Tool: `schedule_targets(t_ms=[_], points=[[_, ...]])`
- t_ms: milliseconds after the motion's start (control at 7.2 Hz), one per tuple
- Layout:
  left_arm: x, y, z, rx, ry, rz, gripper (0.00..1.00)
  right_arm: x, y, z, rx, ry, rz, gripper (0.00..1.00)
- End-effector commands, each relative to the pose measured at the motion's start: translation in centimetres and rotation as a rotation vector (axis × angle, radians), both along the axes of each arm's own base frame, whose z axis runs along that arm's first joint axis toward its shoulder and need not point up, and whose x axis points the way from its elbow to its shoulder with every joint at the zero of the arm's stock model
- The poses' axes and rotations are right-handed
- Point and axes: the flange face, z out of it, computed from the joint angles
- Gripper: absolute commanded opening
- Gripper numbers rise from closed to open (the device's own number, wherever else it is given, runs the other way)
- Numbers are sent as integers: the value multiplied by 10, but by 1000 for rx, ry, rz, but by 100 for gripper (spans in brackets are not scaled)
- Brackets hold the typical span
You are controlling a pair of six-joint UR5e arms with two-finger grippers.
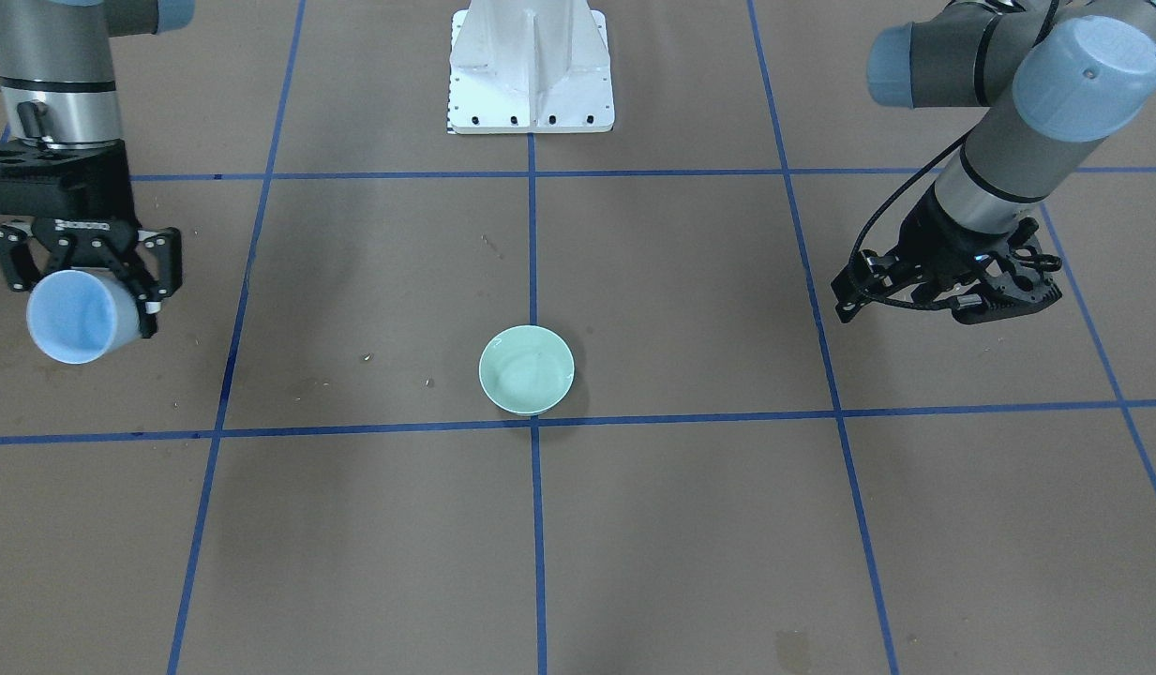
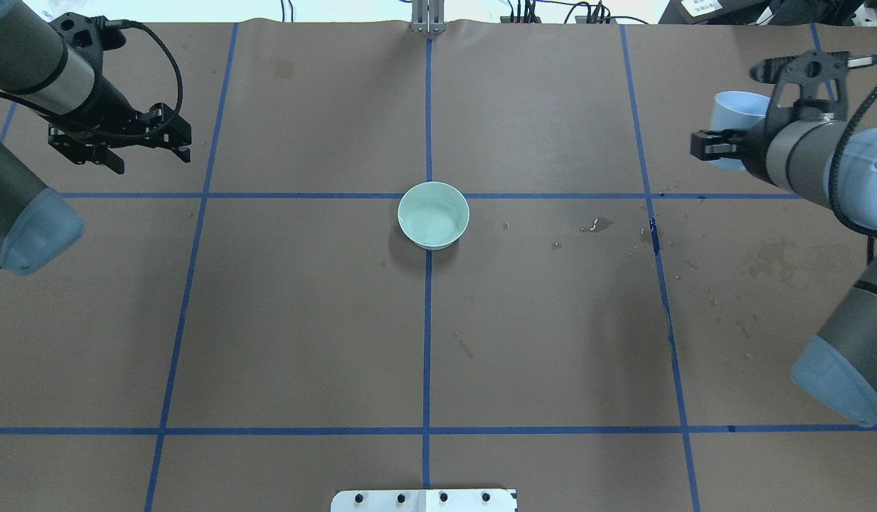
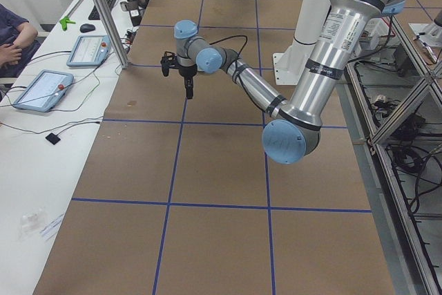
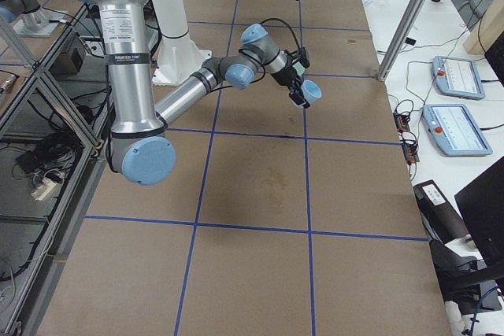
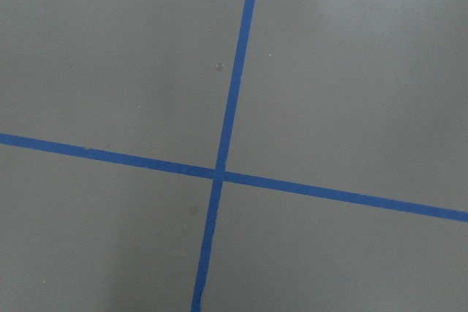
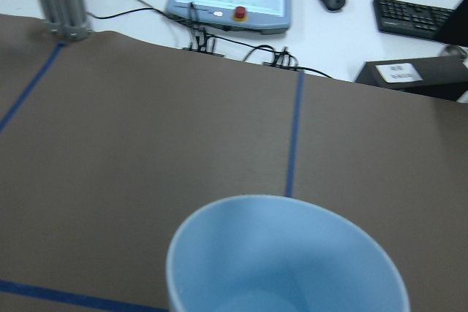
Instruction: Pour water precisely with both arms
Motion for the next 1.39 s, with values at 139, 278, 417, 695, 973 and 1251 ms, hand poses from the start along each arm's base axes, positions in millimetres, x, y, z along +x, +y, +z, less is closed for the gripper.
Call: schedule_targets(t_ms=[139,278,417,695,973,1251], points=[[0,0,-1,2,2,-1,100,28,34,77,-54,44,325,0],[0,0,0,0,0,1,100,-13,51,94,-9,22,409,0],[1,0,2,-2,-4,2,100,-40,68,97,14,-3,411,0],[1,0,2,-2,-4,2,100,-74,92,134,98,-9,503,0],[0,0,1,1,-2,1,100,-86,100,178,155,0,577,0],[0,1,1,1,-2,2,100,-99,112,197,203,-4,591,0]])
